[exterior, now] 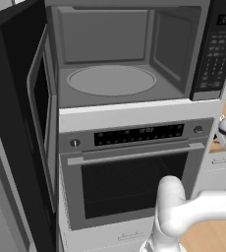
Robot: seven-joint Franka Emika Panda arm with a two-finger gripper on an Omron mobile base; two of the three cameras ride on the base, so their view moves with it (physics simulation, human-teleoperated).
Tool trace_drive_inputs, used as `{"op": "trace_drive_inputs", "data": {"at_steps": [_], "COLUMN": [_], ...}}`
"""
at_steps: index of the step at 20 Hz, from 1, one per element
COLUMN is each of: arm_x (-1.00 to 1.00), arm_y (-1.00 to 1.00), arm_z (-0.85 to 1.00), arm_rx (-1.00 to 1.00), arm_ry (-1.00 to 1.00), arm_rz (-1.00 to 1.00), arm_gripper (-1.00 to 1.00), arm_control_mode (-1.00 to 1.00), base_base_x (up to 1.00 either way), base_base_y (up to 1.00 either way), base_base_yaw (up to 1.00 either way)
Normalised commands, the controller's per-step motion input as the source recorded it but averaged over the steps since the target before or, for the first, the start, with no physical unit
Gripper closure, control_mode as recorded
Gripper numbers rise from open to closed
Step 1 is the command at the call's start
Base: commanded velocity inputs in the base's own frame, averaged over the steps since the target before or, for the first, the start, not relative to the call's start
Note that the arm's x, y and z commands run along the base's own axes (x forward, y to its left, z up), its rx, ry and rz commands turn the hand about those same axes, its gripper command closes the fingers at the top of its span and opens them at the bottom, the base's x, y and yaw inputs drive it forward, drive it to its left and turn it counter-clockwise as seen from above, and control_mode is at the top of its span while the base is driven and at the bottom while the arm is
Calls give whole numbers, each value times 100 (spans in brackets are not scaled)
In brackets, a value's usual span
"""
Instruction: Open the microwave, place the bowl with waffle inside the microwave, then close the microwave door and turn it on.
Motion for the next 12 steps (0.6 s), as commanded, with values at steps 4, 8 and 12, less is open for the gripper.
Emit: {"op": "trace_drive_inputs", "data": {"at_steps": [4,8,12], "arm_x": [0,0,0], "arm_y": [0,0,0], "arm_z": [0,0,0], "arm_rx": [0,0,0], "arm_ry": [0,0,0], "arm_rz": [0,0,0], "arm_gripper": [-100,100,100], "arm_control_mode": [-100,-100,-100], "base_base_x": [0,0,0], "base_base_y": [0,0,0], "base_base_yaw": [0,0,0]}}
